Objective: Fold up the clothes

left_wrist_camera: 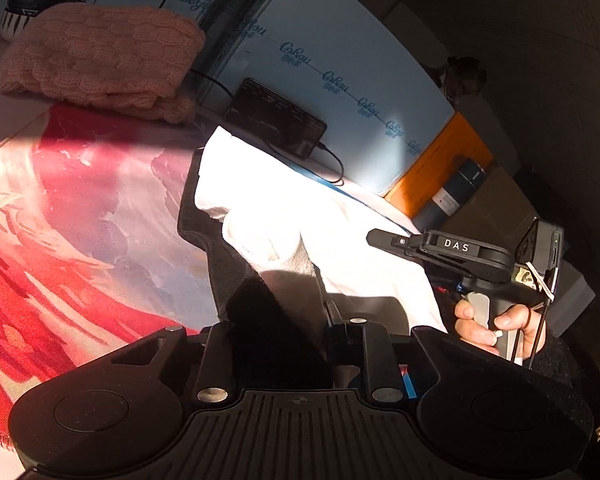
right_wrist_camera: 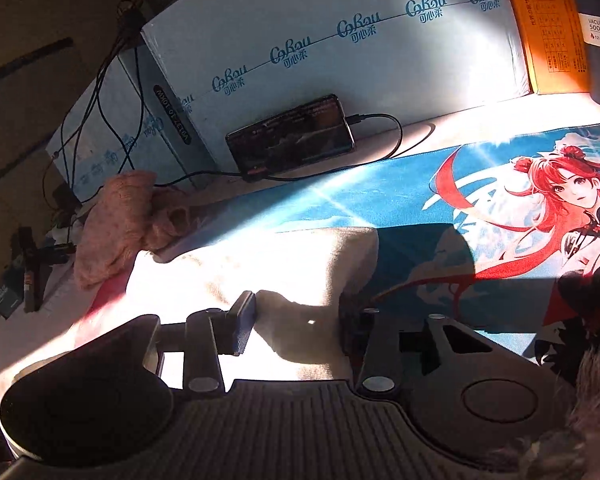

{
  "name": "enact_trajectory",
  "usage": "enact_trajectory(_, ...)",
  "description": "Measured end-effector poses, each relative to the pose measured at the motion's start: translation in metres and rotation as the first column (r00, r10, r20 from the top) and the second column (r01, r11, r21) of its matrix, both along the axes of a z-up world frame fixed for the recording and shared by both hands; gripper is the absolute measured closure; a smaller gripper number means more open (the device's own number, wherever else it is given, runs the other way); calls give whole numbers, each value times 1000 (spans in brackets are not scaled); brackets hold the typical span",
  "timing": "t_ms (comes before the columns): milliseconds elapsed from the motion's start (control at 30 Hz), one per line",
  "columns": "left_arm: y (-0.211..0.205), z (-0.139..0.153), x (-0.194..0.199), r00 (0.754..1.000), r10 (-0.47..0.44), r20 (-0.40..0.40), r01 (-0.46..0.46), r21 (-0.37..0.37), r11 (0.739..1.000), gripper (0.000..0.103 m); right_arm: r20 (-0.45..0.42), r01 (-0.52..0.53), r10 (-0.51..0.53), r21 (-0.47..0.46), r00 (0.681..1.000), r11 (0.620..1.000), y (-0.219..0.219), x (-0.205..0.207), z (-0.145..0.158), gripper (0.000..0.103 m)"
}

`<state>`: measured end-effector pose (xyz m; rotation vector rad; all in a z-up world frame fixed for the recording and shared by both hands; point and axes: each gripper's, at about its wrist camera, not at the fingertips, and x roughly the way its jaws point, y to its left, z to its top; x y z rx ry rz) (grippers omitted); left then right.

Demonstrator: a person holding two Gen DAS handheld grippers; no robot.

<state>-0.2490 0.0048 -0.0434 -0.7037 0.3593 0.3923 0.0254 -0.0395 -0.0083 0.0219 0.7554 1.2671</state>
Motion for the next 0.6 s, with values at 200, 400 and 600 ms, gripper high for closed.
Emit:
enact_trajectory(200, -7, 29, 24, 997, -82, 1, 81, 162, 984, 88, 191, -1, -10, 62, 982, 998, -5, -4, 24, 88)
enact_trajectory(400, -4, 55, 79, 983, -182, -5, 175, 303, 937, 88, 350, 81, -110, 96, 930, 992, -13, 21, 45, 89)
enact_trajectory(600, 6, 62, 158, 959, -281, -29, 269, 396, 878, 88, 507, 225, -258, 126, 823, 966, -22, 62, 54, 89)
